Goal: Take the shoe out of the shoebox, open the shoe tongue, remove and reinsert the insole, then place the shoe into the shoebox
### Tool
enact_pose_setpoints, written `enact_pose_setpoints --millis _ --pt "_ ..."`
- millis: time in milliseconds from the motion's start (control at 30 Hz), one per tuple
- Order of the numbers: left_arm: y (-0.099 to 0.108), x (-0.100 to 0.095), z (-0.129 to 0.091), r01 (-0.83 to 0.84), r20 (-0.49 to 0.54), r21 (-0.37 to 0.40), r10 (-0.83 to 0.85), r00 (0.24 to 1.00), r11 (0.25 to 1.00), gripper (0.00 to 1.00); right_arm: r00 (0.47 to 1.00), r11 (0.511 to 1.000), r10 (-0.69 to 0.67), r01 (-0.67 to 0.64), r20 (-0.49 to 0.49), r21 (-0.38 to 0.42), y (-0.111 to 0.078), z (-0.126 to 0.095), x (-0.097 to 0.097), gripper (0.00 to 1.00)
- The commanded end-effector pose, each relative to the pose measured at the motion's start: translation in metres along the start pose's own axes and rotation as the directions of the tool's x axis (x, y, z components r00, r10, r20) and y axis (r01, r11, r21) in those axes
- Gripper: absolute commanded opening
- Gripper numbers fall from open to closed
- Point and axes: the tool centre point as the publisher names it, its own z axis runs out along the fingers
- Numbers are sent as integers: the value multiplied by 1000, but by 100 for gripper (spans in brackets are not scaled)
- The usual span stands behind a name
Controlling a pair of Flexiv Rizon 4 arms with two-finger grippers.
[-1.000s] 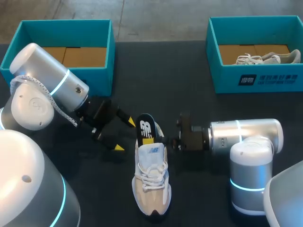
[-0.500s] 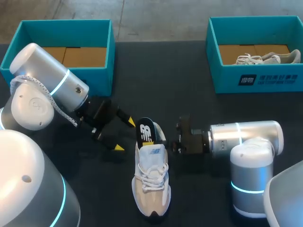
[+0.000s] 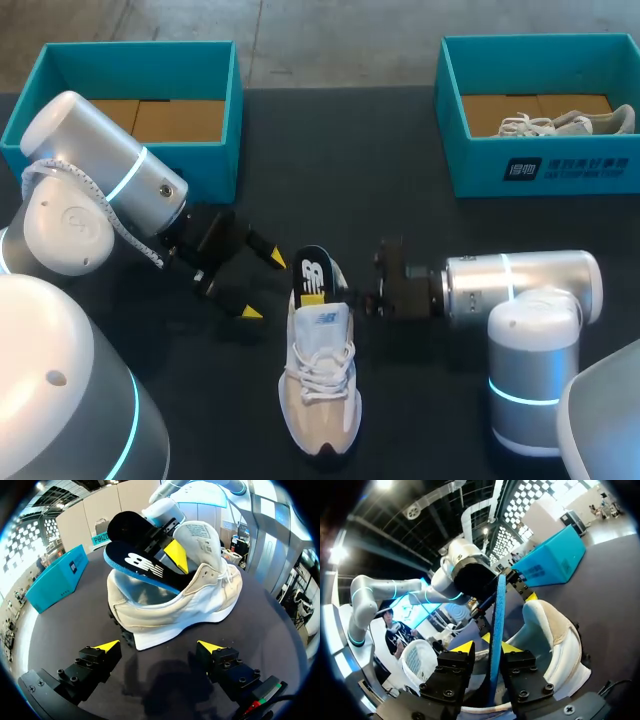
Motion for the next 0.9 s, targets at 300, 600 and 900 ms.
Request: enact_pose_setpoints --millis 300,600,900 --pt "-1 1 -1 0 0 -4 0 1000 1000 100 1000 999 -12 13 17 -50 12 1 -2 26" --pt "-1 1 -1 0 0 -4 0 1000 1000 100 1000 997 -12 13 24 -70 16 2 -3 0" --pt "-1 1 -1 0 0 -4 0 1000 1000 100 1000 1000 8 -8 8 -16 11 7 -3 0"
